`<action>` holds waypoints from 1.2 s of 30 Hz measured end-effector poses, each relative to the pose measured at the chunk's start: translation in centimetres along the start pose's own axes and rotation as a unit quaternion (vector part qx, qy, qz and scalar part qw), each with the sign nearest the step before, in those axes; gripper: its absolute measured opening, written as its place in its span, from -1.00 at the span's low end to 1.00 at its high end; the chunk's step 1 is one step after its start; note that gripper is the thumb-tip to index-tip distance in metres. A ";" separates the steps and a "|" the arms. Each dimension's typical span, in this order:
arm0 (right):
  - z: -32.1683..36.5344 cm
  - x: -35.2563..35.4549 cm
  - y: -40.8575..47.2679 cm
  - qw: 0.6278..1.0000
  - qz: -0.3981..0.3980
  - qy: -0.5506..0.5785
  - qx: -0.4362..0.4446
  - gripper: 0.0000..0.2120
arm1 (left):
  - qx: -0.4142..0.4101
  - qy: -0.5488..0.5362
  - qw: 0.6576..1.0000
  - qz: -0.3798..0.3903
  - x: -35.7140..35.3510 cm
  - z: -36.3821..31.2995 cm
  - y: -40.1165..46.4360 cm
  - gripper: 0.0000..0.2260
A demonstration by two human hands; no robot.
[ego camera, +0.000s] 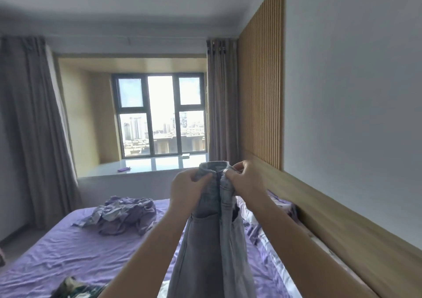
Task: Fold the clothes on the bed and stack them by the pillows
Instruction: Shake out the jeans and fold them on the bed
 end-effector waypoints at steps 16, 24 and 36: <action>1.0 -4.2 -0.1 0.955 0.196 -0.014 0.221 -0.57 | 0.017 -0.126 0.987 0.097 1.9 3.4 2.6 -0.81; -3.8 -3.7 2.1 0.949 0.221 0.225 0.023 0.05 | -0.024 -0.187 0.963 0.195 5.1 2.2 4.0 -0.76; 3.0 -5.6 4.7 0.958 0.170 0.206 0.105 -0.67 | -0.057 -0.077 0.992 0.085 10.5 -1.4 7.6 -0.77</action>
Point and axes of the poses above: each hand's wrist, its own y-axis towards the middle knuckle, its own x-axis out of the back of the hand, z = x × y, the point moved 5 cm from there along y, towards the middle knuckle, and after that the axes turned 4 degrees about x, right-handed, at the moved point
